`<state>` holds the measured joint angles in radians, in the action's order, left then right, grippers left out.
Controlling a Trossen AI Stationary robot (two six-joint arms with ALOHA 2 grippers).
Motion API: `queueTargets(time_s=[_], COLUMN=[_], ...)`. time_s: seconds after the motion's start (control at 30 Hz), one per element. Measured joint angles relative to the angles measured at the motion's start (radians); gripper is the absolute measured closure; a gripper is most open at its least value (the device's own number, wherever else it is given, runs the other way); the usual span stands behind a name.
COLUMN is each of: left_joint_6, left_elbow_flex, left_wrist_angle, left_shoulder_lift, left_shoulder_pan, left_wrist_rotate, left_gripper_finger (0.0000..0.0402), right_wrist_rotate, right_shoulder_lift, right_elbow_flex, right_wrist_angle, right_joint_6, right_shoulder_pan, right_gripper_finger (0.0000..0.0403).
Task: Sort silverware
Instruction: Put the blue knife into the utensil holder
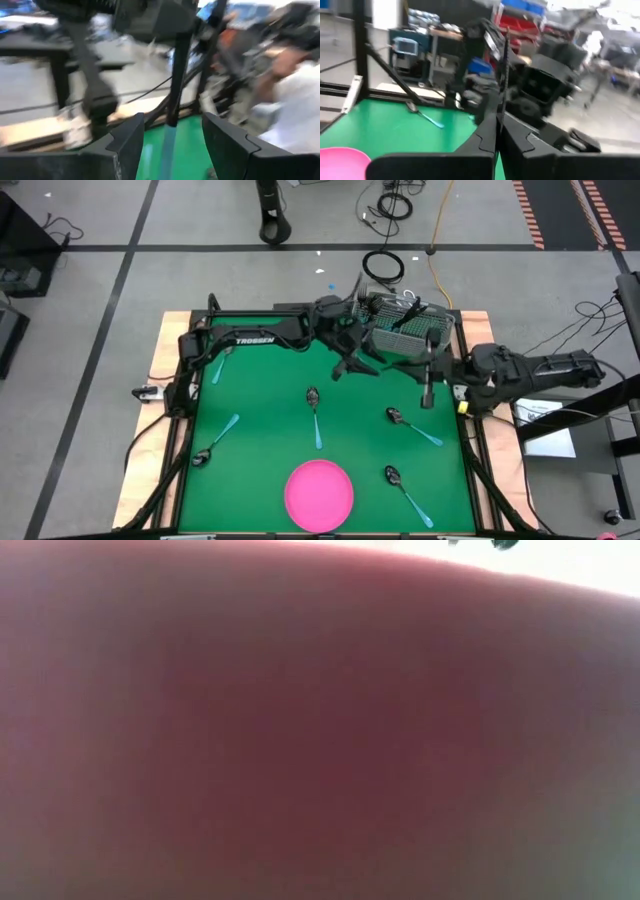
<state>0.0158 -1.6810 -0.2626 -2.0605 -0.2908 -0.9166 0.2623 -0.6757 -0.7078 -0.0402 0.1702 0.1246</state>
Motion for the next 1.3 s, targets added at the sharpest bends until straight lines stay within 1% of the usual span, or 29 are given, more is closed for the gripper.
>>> queueTargets(time_s=[0.07, 0.13, 0.3, 0.6, 0.67, 0.77, 0.83, 0.9, 1.0, 1.03, 1.17, 1.3], left_joint_6=[0.081, 0.126, 0.148, 0.150, 0.150, 0.156, 0.158, 0.159, 0.184, 0.186, 0.181, 0.180], left_elbow_flex=[0.000, 0.000, 0.000, 0.001, 0.001, 0.001, 0.001, 0.001, 0.001, 0.001, 0.001, 0.001], left_wrist_angle=[0.071, 0.109, 0.113, 0.144, 0.145, 0.145, 0.142, 0.142, 0.144, 0.145, 0.147, 0.144], left_shoulder_lift=[0.000, -0.001, -0.001, -0.001, -0.001, -0.001, -0.001, -0.001, -0.001, -0.001, -0.001, -0.001], left_shoulder_pan=[0.013, 0.023, 0.034, 0.034, 0.033, 0.033, 0.033, 0.032, 0.028, 0.027, 0.027, 0.028], left_wrist_rotate=[0.092, 0.134, 0.142, 0.194, 0.205, 0.222, 0.233, 0.253, 0.272, 0.275, 0.278, 0.277], left_gripper_finger=[0.0199, 0.0199, 0.0199, 0.0200, 0.0207, 0.0237, 0.0267, 0.0305, 0.0375, 0.0387, 0.0394, 0.0397], right_wrist_rotate=[0.002, 0.002, 0.002, 0.009, 0.020, 0.018, 0.017, 0.015, 0.012, 0.013, 0.021, 0.028], right_shoulder_lift=[-0.002, -0.009, -0.045, -0.120, -0.125, -0.125, -0.124, -0.125, -0.124, -0.124, -0.124, -0.108], right_elbow_flex=[0.000, 0.000, 0.000, 0.000, 0.000, 0.000, 0.000, 0.000, 0.000, 0.000, 0.000, 0.001], right_wrist_angle=[-0.020, -0.032, -0.073, -0.070, -0.068, -0.068, -0.068, -0.070, -0.080, -0.085, -0.087, -0.091], right_joint_6=[-0.044, -0.072, -0.119, -0.192, -0.192, -0.190, -0.189, -0.185, -0.160, -0.156, -0.173, -0.177], right_shoulder_pan=[-0.019, -0.038, -0.088, -0.151, -0.159, -0.170, -0.173, -0.176, -0.176, -0.176, -0.176, -0.177], right_gripper_finger=[0.0403, 0.0403, 0.0403, 0.0403, 0.0403, 0.0403, 0.0403, 0.0403, 0.0403, 0.0403, 0.0388, 0.0352])
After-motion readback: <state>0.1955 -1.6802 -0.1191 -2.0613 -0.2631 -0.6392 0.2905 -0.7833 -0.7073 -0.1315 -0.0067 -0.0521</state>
